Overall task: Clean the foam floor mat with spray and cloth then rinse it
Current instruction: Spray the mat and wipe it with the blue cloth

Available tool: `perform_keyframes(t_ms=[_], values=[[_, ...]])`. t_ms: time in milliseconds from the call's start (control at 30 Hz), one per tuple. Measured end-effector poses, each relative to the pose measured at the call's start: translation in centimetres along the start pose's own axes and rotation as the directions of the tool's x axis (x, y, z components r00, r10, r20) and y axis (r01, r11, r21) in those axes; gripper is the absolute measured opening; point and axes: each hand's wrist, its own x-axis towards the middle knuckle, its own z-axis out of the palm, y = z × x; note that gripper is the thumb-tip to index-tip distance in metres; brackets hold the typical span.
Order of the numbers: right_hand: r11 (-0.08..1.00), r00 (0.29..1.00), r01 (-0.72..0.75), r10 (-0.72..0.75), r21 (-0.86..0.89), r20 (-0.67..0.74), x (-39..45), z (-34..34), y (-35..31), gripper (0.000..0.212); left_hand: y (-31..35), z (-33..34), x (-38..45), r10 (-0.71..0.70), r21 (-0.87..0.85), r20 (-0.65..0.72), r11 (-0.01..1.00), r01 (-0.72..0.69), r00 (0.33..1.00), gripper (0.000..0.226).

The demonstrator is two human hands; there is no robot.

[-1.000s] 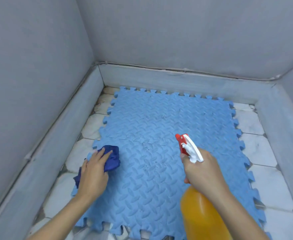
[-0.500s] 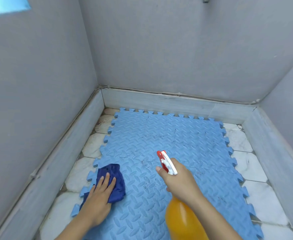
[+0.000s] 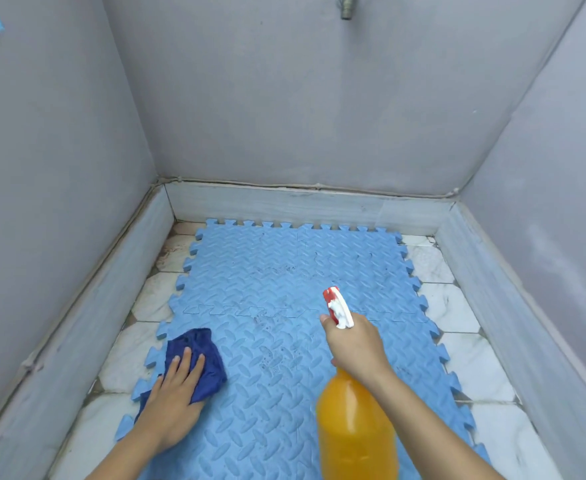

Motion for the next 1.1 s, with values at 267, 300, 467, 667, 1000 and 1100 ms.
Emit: perform_keyframes(t_ms=[267, 300, 467, 667, 1000, 1100], values=[[0.967, 0.963, -0.189, 0.216, 0.170, -0.159, 1.4, -4.7, 3.1, 0.034, -0.3, 0.5, 0.3, 0.005, 0.022, -0.009, 1.000, -0.005, 1.000, 0.072], [0.961, 0.957, -0.198, 0.232, 0.193, -0.174, 1.5, -5.2, 3.3, 0.032, -0.4, 0.5, 0.3, 0.006, 0.022, -0.009, 1.000, -0.006, 1.000, 0.072], [0.949, 0.942, -0.198, 0.254, 0.247, -0.220, 1.9, -6.9, 4.0, 0.033, -0.4, 0.8, 0.3, 0.007, 0.024, -0.018, 1.000, -0.007, 1.000, 0.073], [0.959, 0.943, -0.207, 0.248, 0.193, -0.222, 1.8, -6.7, 4.4, 0.030, -0.4, 0.6, 0.2, 0.016, 0.014, -0.010, 1.000, -0.016, 1.000, 0.075], [0.975, 0.961, -0.216, 0.222, 0.052, -0.162, 0.4, -6.5, 4.7, 0.033, -0.4, 0.5, 0.0, 0.021, -0.006, -0.004, 1.000, -0.021, 1.000, 0.073], [0.985, 0.977, -0.173, 0.170, -0.015, -0.128, -0.4, -6.3, 4.6, 0.038, -0.3, 0.4, -0.1, 0.023, 0.004, -0.001, 1.000, -0.023, 1.000, 0.071]])
